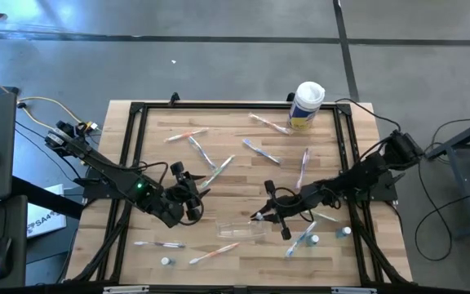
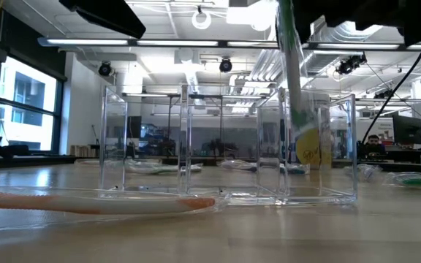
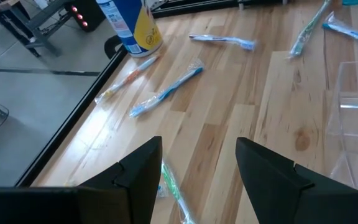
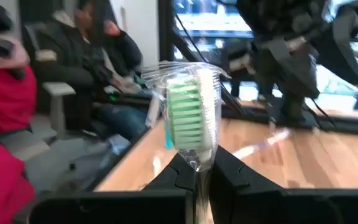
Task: Pick & Place toothbrushing station
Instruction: Put the top left green toothbrush into the transparent organizer
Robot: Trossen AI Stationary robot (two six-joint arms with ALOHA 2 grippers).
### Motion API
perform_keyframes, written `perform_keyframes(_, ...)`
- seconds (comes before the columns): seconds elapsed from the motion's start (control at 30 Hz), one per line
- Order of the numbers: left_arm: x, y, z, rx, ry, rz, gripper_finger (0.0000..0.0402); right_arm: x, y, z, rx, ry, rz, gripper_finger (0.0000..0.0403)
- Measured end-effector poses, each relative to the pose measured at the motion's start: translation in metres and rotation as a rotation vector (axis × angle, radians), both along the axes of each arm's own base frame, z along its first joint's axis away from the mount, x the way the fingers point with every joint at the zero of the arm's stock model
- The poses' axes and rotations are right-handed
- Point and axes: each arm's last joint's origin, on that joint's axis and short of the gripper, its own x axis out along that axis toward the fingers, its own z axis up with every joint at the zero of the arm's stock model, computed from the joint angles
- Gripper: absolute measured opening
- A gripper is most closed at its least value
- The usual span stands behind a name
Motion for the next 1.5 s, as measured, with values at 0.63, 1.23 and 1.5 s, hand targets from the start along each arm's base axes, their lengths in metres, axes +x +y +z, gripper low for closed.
perform_keyframes(0.63, 0.0, 0.0, 0.0, -0.004, 0.002, -0.004, 0.0203, 0.017, -0.024, -0.02, 0.067, 0.049, -0.018, 0.0007)
perform_keyframes(1.23, 0.0, 0.0, 0.0, -0.006, 0.0, -0.003, 0.0203, 0.016, -0.023, -0.022, 0.101, 0.084, -0.001, 0.0015)
perform_keyframes(1.5, 0.0, 0.0, 0.0, -0.005, 0.001, -0.003, 0.0203, 0.017, -0.023, -0.022, 0.103, 0.088, -0.014, 0.0025)
